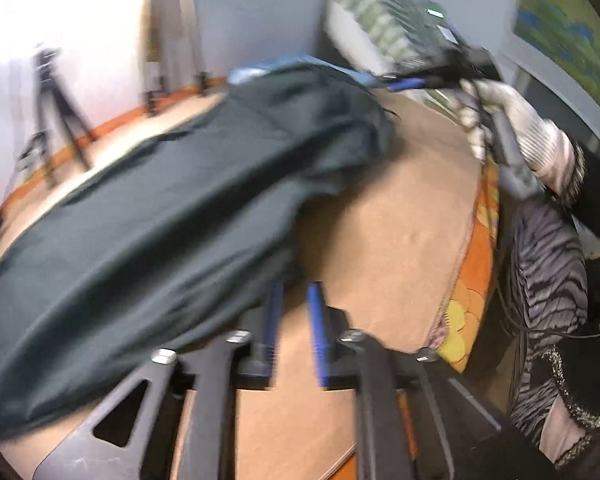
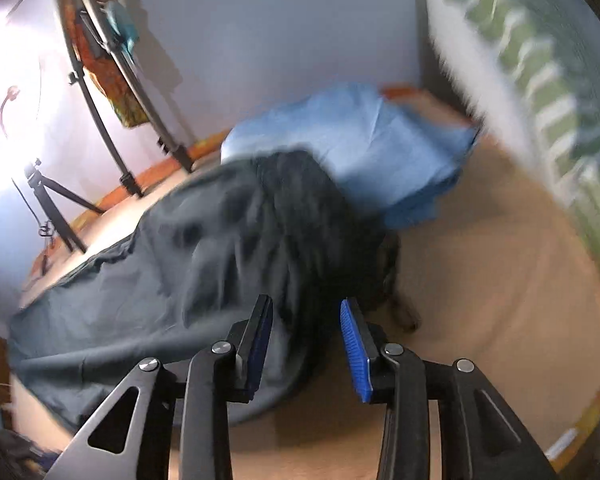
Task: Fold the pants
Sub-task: 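Grasp the waistband with the left gripper while the right gripper grasps the hem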
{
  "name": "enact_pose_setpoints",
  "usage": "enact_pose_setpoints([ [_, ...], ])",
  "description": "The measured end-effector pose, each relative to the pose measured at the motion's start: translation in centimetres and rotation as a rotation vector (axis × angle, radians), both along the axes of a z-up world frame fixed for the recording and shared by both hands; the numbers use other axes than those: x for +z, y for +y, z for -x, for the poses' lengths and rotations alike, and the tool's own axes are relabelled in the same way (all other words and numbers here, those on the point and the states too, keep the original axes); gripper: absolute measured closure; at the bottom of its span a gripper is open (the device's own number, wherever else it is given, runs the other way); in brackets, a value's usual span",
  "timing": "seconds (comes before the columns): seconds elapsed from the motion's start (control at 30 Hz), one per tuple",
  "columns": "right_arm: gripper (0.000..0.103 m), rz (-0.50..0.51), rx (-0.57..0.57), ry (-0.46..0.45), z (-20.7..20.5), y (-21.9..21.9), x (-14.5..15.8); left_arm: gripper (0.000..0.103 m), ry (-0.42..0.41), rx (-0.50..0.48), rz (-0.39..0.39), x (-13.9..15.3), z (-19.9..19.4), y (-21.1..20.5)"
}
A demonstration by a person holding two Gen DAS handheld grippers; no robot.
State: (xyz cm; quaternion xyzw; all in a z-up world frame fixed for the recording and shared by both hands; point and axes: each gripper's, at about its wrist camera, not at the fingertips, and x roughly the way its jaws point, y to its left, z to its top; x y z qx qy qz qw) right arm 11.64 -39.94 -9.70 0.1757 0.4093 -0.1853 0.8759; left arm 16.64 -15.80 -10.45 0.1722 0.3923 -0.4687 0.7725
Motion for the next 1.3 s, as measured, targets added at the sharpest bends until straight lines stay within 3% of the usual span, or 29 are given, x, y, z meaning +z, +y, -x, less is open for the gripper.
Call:
enact_pose_setpoints([
  [0.13, 0.062, 0.116, 0.118, -0.086, -0.4, 3.3, 4.2, 0.063, 0.002, 0.151, 0.035, 0.9, -2.3, 5.9],
  [0.23, 0.052, 0.084, 0.276, -0.12, -2.6, 6.3, 5.9, 0.06, 0.008, 0.325, 0.051, 1.0, -4.9, 11.8],
  [0.3, 0.051, 0.082, 0.374, -0.133, -4.3, 8.4, 6.5, 0.051, 0.01, 0.433, 0.065, 0.9, -6.5, 15.4],
  [0.4, 0.051, 0.072, 0.503, -0.125, -7.2, 11.7, 6.5, 0.047, 0.003, 0.612, 0.08, 0.8, -9.2, 21.6],
  [0.63, 0.044, 0.075, 0.759, -0.089, -14.1, 18.1, 4.7, 0.041, 0.081, 0.978, 0.194, -0.4, -13.9, 34.5],
  [0.77, 0.045, 0.113, 0.906, 0.001, -17.6, 21.6, 2.5, 0.037, 0.13, 1.108, 0.254, -1.5, -15.9, 39.7],
  [0.9, 0.053, 0.196, 1.035, 0.095, -20.6, 25.0, -0.6, 0.036, 0.155, 1.186, 0.279, -2.2, -17.1, 42.0],
  [1.17, 0.056, 0.288, 1.094, 0.194, -25.6, 28.6, -5.9, 0.031, 0.23, 1.302, 0.354, -4.0, -18.2, 46.6],
  [1.23, 0.067, 0.303, 1.12, 0.226, -26.1, 29.4, -6.8, 0.031, 0.244, 1.316, 0.371, -4.5, -18.3, 47.5],
  [1.3, 0.085, 0.325, 1.146, 0.238, -25.9, 30.3, -7.3, 0.03, 0.257, 1.336, 0.389, -5.0, -18.4, 48.5],
])
